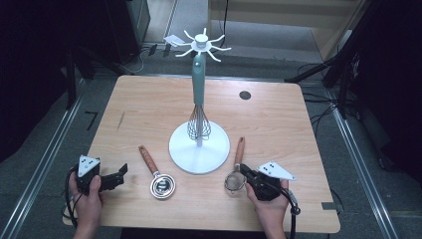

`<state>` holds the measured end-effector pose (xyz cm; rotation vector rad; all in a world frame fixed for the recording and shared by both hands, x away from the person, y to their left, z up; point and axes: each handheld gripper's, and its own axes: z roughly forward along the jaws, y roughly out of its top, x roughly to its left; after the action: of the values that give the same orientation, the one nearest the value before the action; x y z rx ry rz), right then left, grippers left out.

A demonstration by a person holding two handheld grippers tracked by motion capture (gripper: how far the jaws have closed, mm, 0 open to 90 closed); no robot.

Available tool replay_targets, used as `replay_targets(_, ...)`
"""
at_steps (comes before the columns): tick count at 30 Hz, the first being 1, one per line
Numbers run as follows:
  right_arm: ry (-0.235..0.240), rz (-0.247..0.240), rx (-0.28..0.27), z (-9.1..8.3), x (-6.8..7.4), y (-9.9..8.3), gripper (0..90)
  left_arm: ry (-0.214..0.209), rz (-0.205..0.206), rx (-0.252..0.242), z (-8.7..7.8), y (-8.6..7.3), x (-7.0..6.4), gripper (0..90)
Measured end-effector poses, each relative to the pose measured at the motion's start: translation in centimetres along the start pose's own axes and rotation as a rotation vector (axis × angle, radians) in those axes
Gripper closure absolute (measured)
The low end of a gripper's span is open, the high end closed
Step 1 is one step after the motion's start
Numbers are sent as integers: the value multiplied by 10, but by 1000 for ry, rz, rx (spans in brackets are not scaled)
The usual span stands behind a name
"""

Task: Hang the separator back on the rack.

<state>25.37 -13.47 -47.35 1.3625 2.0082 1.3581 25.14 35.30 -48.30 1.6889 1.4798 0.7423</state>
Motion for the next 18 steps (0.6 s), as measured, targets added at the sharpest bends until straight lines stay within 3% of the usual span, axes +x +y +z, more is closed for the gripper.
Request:
replay_targets(7, -41, -33, 57, 4, -2, -9, 900, 1, 0, 3, 0, 0, 0, 0)
replay_targets(18, -55, -1, 127, 12, -16, -16, 900, 1, 1, 4, 0, 0, 0, 0)
